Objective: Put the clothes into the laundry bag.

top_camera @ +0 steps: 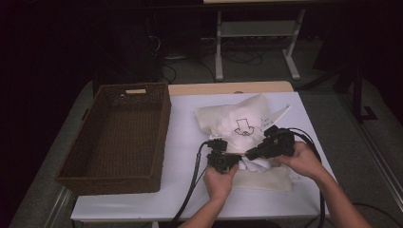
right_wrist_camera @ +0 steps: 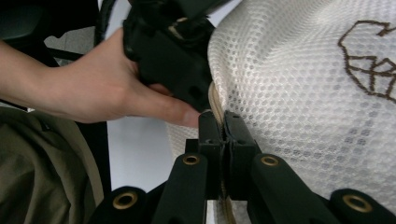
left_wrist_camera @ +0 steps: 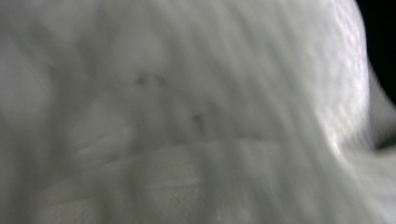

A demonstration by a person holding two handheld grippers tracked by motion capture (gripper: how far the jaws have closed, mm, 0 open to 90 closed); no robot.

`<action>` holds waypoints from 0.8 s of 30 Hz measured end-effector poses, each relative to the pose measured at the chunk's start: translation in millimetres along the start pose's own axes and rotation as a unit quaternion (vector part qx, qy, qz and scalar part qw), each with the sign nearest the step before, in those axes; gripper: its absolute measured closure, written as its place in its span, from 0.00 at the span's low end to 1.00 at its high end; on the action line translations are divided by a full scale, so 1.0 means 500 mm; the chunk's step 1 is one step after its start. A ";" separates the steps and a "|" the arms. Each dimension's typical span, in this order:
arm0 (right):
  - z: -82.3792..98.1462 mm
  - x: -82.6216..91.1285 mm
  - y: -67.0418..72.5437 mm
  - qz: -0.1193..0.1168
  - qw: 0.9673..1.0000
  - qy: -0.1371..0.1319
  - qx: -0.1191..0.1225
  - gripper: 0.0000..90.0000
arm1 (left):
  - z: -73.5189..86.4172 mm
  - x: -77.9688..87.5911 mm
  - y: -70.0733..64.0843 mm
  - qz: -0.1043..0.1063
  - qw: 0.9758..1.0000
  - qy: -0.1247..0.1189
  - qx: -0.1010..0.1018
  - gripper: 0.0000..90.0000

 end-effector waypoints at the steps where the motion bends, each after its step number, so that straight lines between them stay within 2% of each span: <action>1: 0.002 0.000 -0.005 0.003 1.000 0.002 -0.002 0.96 | 0.004 0.004 0.000 -0.001 1.000 0.003 -0.004 0.92; 6: 0.009 -0.006 -0.016 0.006 1.000 0.009 -0.009 0.96 | 0.027 0.035 0.002 0.005 0.999 0.032 -0.027 0.83; 7: 0.009 -0.007 -0.015 0.008 1.000 0.009 -0.009 0.96 | 0.030 0.043 0.003 0.006 0.999 0.036 -0.027 0.80; 11: 0.008 -0.006 -0.020 0.010 1.000 0.010 -0.012 0.96 | 0.038 0.075 -0.001 0.008 0.999 0.039 -0.031 0.69; 15: 0.007 -0.005 -0.027 0.012 1.000 0.008 -0.017 0.96 | 0.051 0.091 -0.022 0.026 0.998 0.046 -0.036 0.59; 17: 0.006 -0.006 -0.030 0.013 1.000 0.009 -0.020 0.96 | 0.059 0.083 -0.035 0.037 0.997 0.059 -0.031 0.54; 19: 0.005 -0.006 -0.032 0.015 1.000 0.012 -0.019 0.96 | 0.061 0.065 -0.043 0.039 0.997 0.062 -0.030 0.51; 21: 0.006 -0.006 -0.036 0.017 1.000 0.014 -0.021 0.95 | 0.057 0.040 -0.048 0.048 0.997 0.063 -0.012 0.47; 24: 0.009 -0.006 -0.044 0.022 0.999 0.015 -0.030 0.95 | 0.043 -0.004 -0.041 0.048 0.997 0.060 0.021 0.43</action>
Point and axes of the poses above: each handheld gripper's, and its own axes: x roughly backward along the jaws, z roughly out of its underside, y roughly to its left, the point moved 10 cm from there along -x, roughly forward along the jaws, and after that the axes turned 2 degrees about -z, right-handed, at the moved point
